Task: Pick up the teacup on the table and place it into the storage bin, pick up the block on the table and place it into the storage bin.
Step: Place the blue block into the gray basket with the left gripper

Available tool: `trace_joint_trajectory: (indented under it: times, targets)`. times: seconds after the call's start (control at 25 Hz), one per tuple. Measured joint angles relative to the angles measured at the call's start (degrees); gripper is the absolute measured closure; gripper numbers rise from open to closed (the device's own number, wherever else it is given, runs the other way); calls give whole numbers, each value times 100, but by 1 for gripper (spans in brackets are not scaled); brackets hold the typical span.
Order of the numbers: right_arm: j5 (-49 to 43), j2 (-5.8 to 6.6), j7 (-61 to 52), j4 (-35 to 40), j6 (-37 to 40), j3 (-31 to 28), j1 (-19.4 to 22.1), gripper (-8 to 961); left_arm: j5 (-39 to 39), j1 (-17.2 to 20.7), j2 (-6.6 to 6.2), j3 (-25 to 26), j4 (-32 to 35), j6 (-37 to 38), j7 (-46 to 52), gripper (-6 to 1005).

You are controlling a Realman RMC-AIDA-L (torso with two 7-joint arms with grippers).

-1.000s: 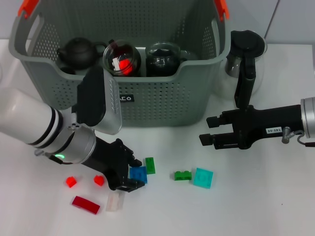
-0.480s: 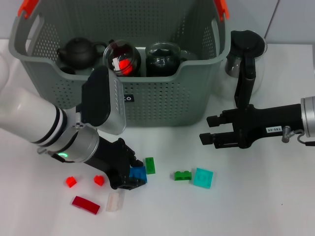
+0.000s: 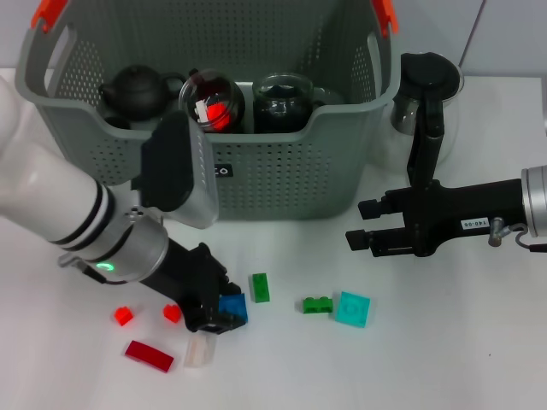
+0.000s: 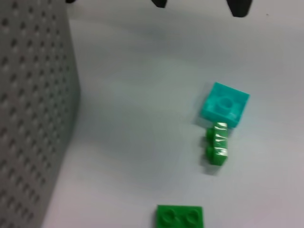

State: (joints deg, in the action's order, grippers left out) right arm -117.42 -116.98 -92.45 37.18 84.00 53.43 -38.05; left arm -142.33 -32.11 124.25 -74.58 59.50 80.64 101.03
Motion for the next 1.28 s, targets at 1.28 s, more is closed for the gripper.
trace_joint_trajectory:
  times: [1.28]
  targets:
    - [7,-20,-45,17,123,0,43,309,1809,-1173,-672,2505,274,-746,1106,540]
